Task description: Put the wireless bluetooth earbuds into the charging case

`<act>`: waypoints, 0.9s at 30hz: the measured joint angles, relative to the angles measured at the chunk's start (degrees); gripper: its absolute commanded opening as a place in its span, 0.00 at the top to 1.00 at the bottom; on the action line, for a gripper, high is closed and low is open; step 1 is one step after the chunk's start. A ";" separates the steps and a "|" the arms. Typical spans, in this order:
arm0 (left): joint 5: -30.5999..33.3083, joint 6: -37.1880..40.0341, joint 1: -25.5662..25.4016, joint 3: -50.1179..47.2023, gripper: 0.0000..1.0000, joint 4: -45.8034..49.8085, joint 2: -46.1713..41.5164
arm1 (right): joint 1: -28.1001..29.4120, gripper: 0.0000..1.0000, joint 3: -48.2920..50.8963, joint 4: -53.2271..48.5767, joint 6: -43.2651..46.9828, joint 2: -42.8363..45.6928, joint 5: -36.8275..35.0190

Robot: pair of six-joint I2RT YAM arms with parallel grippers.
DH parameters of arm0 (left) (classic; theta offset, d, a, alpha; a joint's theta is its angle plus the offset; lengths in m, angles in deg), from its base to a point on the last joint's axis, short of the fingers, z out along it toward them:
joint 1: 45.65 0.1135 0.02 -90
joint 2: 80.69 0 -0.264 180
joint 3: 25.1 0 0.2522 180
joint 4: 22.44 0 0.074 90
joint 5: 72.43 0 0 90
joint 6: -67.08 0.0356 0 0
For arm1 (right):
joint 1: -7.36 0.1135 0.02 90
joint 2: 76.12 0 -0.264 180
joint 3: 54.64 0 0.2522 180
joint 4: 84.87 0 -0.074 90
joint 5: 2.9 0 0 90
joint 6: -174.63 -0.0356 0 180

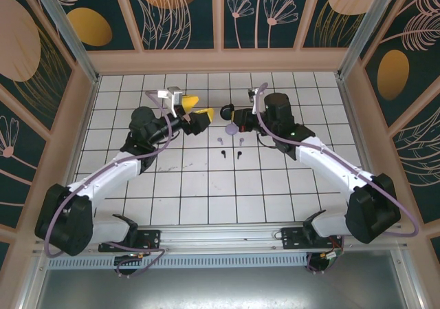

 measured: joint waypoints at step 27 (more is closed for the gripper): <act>-7.32 33.27 0.00 30.12 0.02 45.07 11.10 | 0.09 1.00 -5.51 -9.90 29.51 0.37 -12.48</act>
